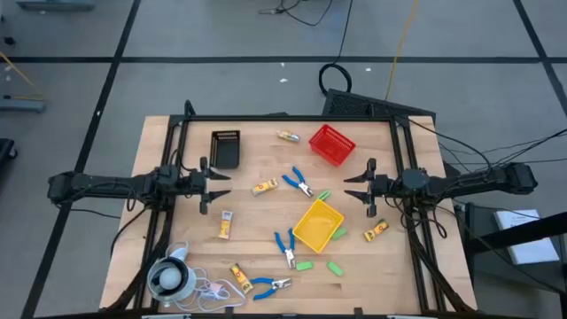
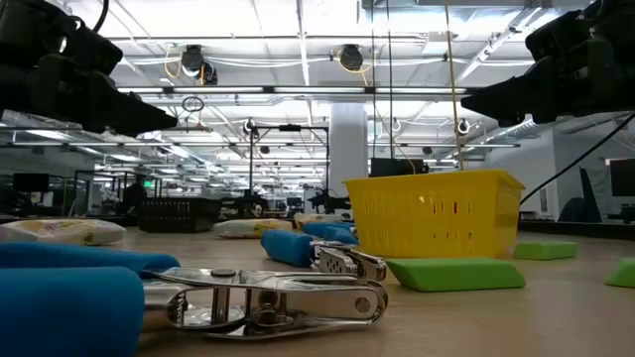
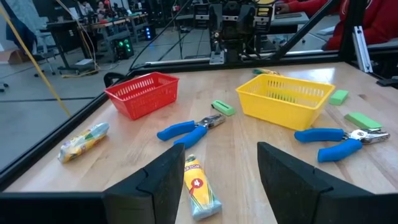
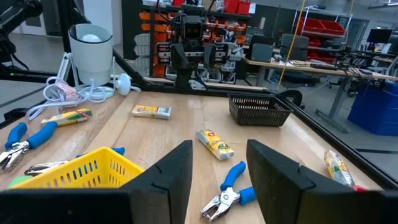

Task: Pick & Place School Supplies

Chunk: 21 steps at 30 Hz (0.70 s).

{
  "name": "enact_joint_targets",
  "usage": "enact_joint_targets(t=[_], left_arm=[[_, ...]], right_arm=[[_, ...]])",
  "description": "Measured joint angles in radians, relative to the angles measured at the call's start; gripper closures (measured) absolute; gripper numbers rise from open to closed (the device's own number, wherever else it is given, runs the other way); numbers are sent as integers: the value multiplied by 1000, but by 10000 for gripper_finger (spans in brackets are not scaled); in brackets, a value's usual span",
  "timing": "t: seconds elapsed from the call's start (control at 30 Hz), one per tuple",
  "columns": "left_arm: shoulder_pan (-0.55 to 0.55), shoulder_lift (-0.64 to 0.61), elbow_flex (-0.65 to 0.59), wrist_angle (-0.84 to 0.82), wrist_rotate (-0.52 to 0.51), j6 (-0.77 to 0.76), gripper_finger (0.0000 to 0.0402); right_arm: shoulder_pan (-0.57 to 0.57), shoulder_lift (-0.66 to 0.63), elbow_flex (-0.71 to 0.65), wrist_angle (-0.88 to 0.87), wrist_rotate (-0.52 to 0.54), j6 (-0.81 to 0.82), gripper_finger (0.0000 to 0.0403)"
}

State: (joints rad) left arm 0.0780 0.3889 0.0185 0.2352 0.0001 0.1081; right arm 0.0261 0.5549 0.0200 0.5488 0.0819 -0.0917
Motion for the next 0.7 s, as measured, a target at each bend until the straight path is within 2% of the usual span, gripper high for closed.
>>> enact_joint_targets(t=[0.4, 0.5, 0.7], left_arm=[[0, 0, 0, -8, -1, 3, 197], [0, 0, 0, -8, -1, 3, 197], [3, 0, 0, -8, -1, 13, 197]], right_arm=[[0, 44, 1, 4, 58, 30, 261], [-1, 102, 26, 1, 102, 42, 261], [-1, 295, 146, -1, 93, 33, 261]])
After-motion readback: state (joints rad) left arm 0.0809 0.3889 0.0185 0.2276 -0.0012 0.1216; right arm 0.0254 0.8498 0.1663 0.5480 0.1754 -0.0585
